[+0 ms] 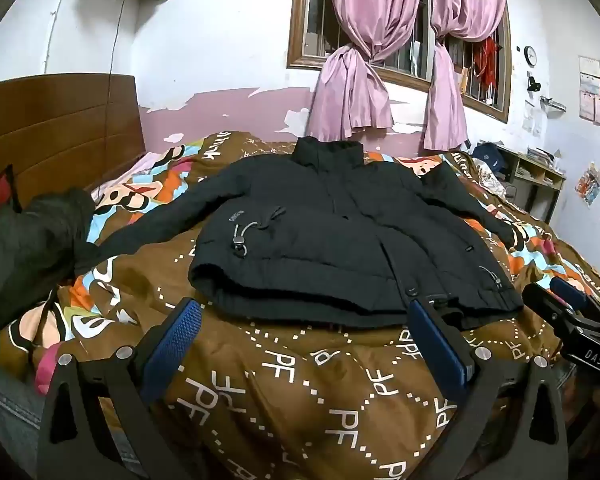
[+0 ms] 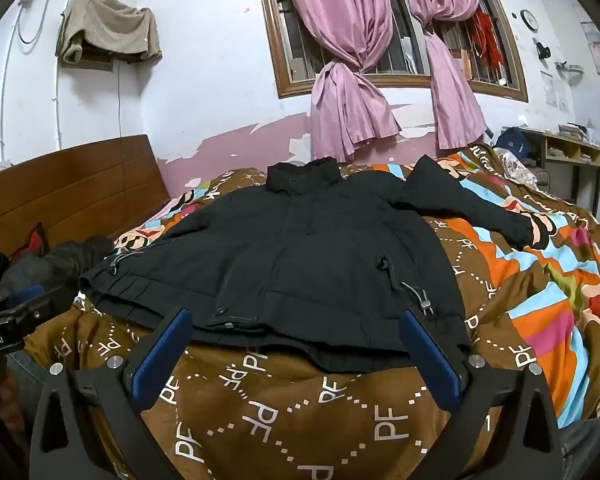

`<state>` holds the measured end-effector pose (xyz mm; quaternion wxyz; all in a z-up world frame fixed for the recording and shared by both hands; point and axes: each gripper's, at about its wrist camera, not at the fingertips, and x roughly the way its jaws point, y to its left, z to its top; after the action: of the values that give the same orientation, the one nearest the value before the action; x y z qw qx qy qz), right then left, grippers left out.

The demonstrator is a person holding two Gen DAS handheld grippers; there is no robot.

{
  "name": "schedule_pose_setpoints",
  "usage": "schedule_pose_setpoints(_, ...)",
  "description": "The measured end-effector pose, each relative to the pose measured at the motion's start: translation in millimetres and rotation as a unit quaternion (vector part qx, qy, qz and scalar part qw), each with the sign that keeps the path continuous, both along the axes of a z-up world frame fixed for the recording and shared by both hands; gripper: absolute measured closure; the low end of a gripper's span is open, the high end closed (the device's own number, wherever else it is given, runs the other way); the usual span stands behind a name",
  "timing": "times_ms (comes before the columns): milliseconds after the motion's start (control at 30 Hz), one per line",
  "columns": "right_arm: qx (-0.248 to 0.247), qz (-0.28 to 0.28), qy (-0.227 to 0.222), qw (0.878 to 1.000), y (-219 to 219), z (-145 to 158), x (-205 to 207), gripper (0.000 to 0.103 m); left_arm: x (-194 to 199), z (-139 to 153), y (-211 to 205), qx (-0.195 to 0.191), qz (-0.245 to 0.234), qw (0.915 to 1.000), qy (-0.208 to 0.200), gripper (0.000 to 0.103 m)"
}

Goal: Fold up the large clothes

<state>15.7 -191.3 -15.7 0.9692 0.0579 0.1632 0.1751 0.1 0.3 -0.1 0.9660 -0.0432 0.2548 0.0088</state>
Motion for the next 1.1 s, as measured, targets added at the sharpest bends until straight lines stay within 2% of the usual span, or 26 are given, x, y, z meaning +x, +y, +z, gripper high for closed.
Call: schedule_pose_setpoints(1100, 0.005, 0.001, 0.001, 1.0, -1.4, 0.1, -0.7, 0.0, 0.7, -5.9, 0.0, 0.011, -0.007, 0.9999, 0.004, 0.002)
